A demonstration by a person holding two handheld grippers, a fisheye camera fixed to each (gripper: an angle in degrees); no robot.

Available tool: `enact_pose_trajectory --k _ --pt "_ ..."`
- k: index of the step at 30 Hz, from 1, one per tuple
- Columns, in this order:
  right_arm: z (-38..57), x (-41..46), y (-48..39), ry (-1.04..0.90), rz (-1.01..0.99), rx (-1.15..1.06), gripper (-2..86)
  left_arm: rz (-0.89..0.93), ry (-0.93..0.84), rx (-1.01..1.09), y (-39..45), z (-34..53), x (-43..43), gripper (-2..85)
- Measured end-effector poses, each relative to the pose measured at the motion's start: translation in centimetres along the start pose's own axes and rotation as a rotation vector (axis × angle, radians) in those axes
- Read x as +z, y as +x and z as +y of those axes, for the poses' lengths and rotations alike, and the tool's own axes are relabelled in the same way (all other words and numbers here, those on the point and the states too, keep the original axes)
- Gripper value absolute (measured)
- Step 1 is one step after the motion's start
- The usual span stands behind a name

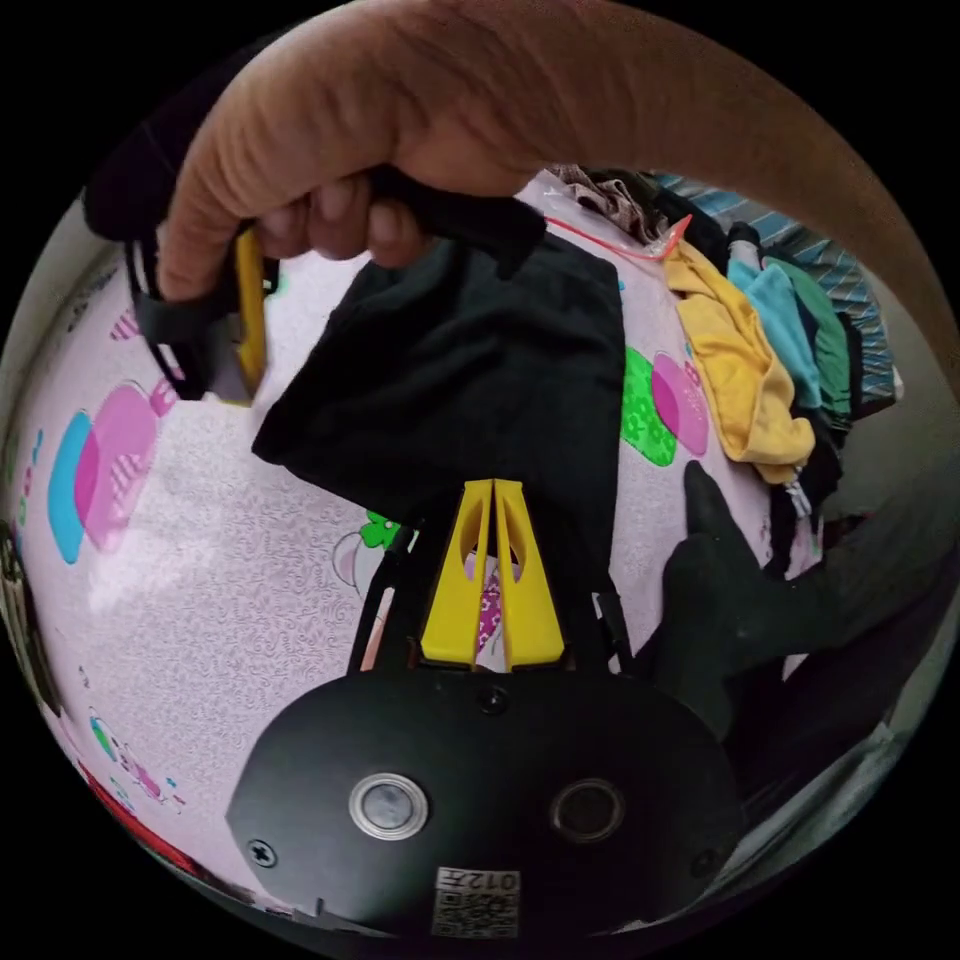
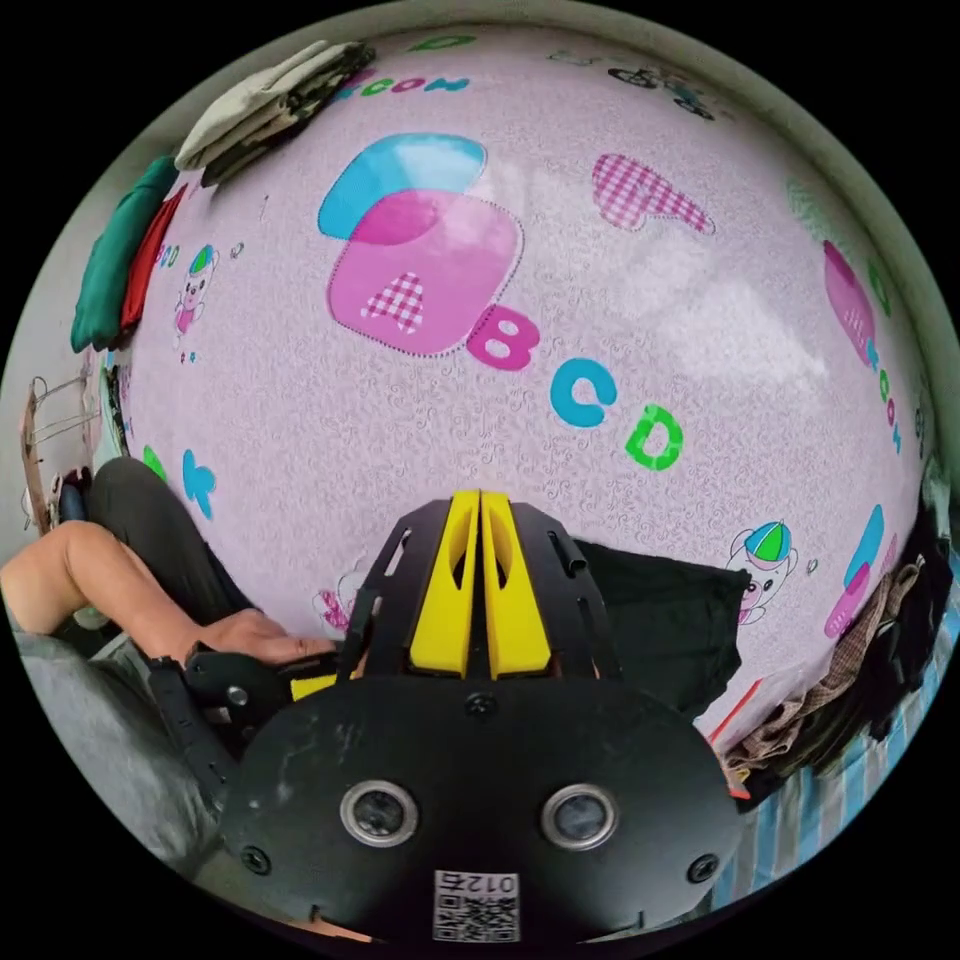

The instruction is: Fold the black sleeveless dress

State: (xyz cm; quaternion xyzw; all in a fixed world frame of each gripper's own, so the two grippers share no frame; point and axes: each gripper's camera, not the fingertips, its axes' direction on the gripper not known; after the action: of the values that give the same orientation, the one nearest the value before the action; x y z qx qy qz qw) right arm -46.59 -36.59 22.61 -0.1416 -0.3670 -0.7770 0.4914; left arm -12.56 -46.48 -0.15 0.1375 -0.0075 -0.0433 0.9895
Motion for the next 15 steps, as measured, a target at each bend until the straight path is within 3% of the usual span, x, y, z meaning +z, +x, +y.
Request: enact_pose_trajectory --k 3,7,10,12,15 --pt "-0.8 0.1 -0.5 0.006 -0.111 0.054 -1.0 0.079 -0.004 -0.006 -1.2 0.3 0.8 0.5" --pt "1.1 -2.8 -2.5 0.075 -0.035 0.029 -1.0 0.042 -0.023 0.039 -1.2 0.4 0.3 0.6" --pt "4.2 -4.8 -3.3 0.102 -0.011 0.053 -1.0 -0.023 0.098 0.058 -1.5 0.9 -2.1 0.7" --pt "6.9 -6.3 -3.4 0.172 0.038 0.121 -0.9 -0.072 0.185 -0.005 -4.0 1.5 -3.4 0.9" --pt "12.6 -8.0 -2.9 0.289 -0.018 0.302 -0.8 -0.072 0.166 -0.134 -9.4 1.8 -3.4 1.7"
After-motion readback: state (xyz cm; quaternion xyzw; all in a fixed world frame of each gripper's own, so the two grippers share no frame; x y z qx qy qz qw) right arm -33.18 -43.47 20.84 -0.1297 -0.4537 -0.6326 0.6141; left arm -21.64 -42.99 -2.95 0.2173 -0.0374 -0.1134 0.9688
